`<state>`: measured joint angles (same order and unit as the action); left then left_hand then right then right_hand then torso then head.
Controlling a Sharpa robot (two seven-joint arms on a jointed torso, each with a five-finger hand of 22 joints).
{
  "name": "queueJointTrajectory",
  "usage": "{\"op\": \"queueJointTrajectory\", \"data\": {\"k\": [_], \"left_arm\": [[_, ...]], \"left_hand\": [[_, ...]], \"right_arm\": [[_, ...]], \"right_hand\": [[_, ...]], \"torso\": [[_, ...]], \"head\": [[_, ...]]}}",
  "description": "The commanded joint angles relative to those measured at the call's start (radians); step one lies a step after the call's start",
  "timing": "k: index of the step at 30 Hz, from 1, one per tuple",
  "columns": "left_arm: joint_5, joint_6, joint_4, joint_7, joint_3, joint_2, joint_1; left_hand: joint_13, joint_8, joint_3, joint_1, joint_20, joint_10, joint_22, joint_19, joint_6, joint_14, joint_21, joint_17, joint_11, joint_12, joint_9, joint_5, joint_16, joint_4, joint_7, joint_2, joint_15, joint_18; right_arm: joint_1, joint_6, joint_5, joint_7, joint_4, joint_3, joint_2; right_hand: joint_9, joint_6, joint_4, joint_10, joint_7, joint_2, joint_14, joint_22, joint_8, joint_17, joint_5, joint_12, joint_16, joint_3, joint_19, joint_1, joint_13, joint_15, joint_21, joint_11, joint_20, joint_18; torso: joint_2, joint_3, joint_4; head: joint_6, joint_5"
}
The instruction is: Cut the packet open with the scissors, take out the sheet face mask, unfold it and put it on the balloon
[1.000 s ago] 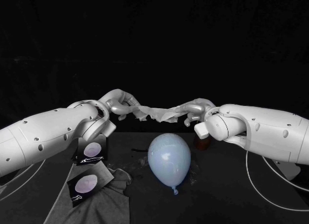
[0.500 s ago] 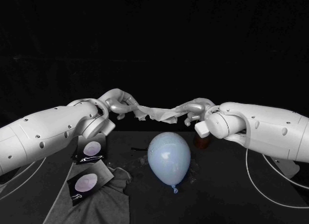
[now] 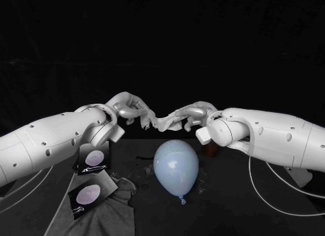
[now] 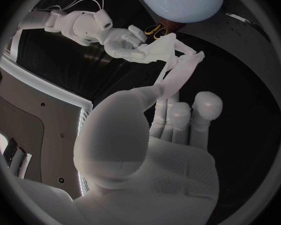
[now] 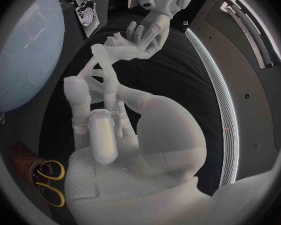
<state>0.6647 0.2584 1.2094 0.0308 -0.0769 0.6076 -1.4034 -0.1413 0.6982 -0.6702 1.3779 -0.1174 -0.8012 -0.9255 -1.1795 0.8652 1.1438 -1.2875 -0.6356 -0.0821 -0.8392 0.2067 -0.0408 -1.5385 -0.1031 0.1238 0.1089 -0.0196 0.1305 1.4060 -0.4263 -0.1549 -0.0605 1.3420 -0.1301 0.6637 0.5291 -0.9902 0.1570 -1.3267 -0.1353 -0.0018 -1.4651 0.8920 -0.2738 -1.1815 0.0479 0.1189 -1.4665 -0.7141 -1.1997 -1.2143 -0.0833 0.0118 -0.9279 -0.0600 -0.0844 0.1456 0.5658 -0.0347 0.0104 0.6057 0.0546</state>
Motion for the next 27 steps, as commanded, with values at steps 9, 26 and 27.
{"op": "queueJointTrajectory", "data": {"k": [9, 26, 27], "left_arm": [[-0.026, 0.015, -0.032, 0.065, 0.002, -0.001, 0.013], [-0.030, 0.009, -0.001, 0.085, -0.030, 0.004, -0.039], [-0.031, 0.012, 0.005, 0.091, -0.030, 0.008, -0.041]], "left_hand": [[0.025, -0.021, -0.006, -0.015, 0.002, -0.022, 0.027, 0.018, 0.020, -0.009, 0.021, 0.046, -0.002, 0.056, 0.004, -0.007, 0.021, 0.000, 0.004, 0.006, -0.001, 0.001], [0.039, -0.034, -0.019, -0.012, 0.005, -0.054, 0.066, 0.038, 0.038, -0.022, 0.043, 0.097, 0.000, 0.091, 0.013, -0.007, 0.042, 0.015, 0.005, 0.012, 0.002, 0.008], [0.040, -0.035, -0.017, -0.015, 0.004, -0.055, 0.075, 0.044, 0.038, -0.031, 0.049, 0.111, 0.000, 0.094, 0.013, -0.007, 0.046, 0.012, 0.006, 0.014, 0.001, 0.009]], "right_arm": [[0.019, 0.004, -0.040, -0.028, -0.054, -0.014, -0.021], [0.052, 0.066, -0.089, -0.067, -0.057, -0.019, -0.009], [0.054, 0.075, -0.093, -0.055, -0.048, -0.020, -0.004]], "right_hand": [[0.003, -0.012, 0.006, -0.020, 0.005, 0.001, -0.035, 0.011, -0.011, 0.011, 0.001, -0.002, -0.001, -0.013, -0.008, 0.001, -0.004, 0.011, -0.016, 0.007, 0.004, 0.011], [0.003, -0.010, 0.009, -0.022, 0.006, -0.001, -0.032, 0.011, -0.013, 0.029, 0.001, -0.004, 0.004, -0.021, -0.008, 0.003, -0.006, 0.012, -0.017, 0.007, 0.005, 0.011], [0.004, -0.014, 0.008, -0.026, 0.006, -0.003, -0.032, 0.017, -0.016, 0.027, 0.001, -0.003, 0.004, -0.019, -0.011, 0.007, -0.007, 0.012, -0.022, 0.008, 0.005, 0.010]], "torso": [[-0.006, 0.0068, -0.0020], [-0.008, 0.0088, -0.0018], [-0.007, 0.0086, -0.0020]], "head": [[-0.003, -0.006], [0.005, -0.005], [0.011, -0.009]]}}
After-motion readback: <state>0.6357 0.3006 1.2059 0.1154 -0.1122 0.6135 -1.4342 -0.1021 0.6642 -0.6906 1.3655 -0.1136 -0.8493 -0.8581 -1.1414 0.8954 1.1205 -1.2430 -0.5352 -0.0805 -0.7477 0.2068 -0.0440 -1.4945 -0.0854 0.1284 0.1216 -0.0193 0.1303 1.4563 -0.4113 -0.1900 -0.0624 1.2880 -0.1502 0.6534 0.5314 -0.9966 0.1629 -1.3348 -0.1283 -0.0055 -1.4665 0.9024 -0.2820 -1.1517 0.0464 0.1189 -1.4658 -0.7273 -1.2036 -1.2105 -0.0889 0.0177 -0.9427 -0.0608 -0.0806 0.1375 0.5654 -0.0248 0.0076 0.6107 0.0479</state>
